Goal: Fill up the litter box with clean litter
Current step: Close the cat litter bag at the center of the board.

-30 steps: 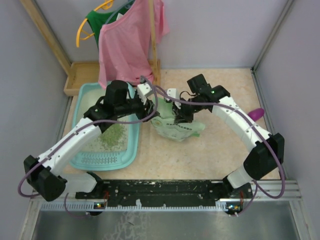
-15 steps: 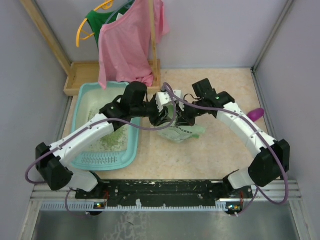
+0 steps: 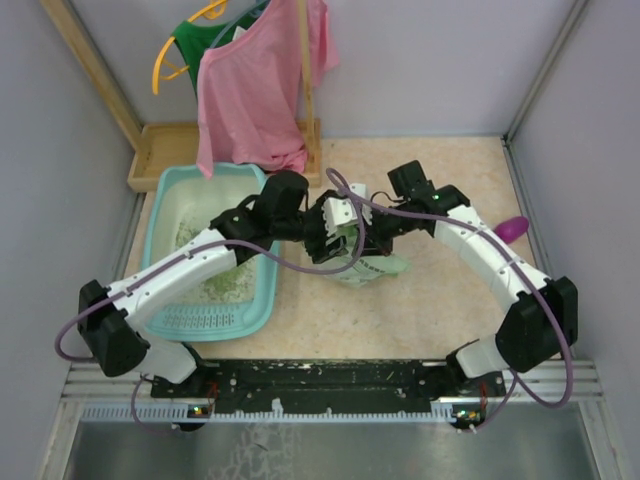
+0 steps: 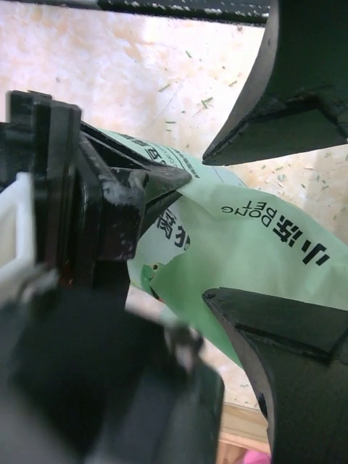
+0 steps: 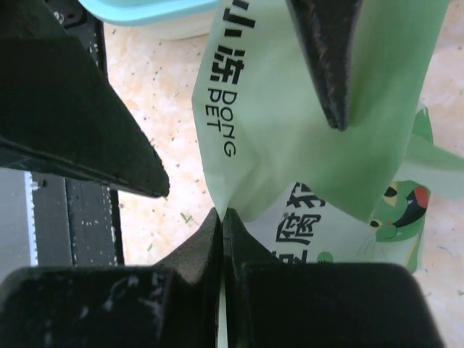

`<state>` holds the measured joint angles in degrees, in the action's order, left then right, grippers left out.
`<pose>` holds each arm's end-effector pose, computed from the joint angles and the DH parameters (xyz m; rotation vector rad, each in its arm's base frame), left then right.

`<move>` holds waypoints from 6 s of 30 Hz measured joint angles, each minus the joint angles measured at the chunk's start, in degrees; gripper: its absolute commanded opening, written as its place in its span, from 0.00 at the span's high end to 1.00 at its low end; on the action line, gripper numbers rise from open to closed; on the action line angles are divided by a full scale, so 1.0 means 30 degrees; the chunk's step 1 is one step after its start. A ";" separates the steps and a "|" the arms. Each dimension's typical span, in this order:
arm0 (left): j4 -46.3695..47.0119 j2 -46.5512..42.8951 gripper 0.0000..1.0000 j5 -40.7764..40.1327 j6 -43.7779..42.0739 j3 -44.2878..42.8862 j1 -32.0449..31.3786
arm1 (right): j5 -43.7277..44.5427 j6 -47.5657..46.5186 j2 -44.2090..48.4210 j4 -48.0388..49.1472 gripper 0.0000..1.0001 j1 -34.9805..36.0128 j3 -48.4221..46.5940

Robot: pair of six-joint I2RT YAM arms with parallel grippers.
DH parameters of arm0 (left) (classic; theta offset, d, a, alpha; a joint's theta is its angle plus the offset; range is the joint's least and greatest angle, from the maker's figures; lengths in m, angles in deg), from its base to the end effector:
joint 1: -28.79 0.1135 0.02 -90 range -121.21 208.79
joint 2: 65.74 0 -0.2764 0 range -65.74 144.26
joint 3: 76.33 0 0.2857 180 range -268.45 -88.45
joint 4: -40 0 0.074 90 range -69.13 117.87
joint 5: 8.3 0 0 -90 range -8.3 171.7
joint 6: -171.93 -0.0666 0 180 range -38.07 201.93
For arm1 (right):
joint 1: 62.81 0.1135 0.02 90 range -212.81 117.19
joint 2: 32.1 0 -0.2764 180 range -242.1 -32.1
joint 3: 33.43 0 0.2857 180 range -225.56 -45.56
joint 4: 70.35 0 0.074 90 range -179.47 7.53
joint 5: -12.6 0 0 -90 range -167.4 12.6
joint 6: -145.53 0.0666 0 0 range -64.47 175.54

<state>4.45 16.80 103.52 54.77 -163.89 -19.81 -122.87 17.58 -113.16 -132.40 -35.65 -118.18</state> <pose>0.2365 -0.3057 0.3436 1.4790 1.5229 -0.6238 0.2679 0.1908 0.3022 -1.5144 1.8485 0.9267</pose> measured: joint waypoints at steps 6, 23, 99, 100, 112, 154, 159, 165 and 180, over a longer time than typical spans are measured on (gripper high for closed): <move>-0.0568 0.0532 0.24 -0.0998 -0.1581 0.0379 -0.0401 | -0.0481 0.0029 -0.0481 -0.0204 1.00 -0.0357 -0.0022; -0.0597 0.1836 1.00 -0.2987 -0.4648 0.1013 -0.1326 | -0.0087 -0.1552 -0.0998 -0.1880 1.00 -0.0903 -0.1275; -0.3519 0.4575 1.00 -0.3541 0.0211 -0.3934 0.1537 | -0.8830 1.3777 0.5391 1.6815 0.76 -0.9777 1.1577; -0.3490 0.4575 1.00 -0.3548 0.0211 -0.3934 0.1537 | -0.8903 1.3959 0.5224 1.7129 0.78 -0.9777 1.1577; -0.3344 0.4605 1.00 -0.3628 0.0284 -0.3949 0.1537 | -0.9559 1.4615 0.3483 1.8025 1.00 -0.9785 1.1409; -0.4248 0.5741 1.00 -0.4138 0.0991 -0.5778 0.1574 | -0.7388 0.9231 0.2645 1.0899 0.67 -1.0236 0.7191; -0.4277 0.5741 1.00 -0.4138 0.1056 -0.5778 0.1574 | -0.7883 1.0040 0.2652 1.2313 0.80 -1.0236 0.8153; -0.4269 0.5741 1.00 -0.4153 0.1122 -0.5785 0.1574 | -0.8116 1.0899 0.2645 1.3362 1.00 -1.0236 0.8590; -0.4918 0.5734 1.00 -0.4626 0.1071 -0.6513 0.1530 | -1.1606 1.3748 -0.1552 0.8480 1.00 -1.1285 0.3789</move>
<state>-10.30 34.00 89.64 57.99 -183.43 -15.22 -157.69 58.82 -117.81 -106.96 -69.51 -106.81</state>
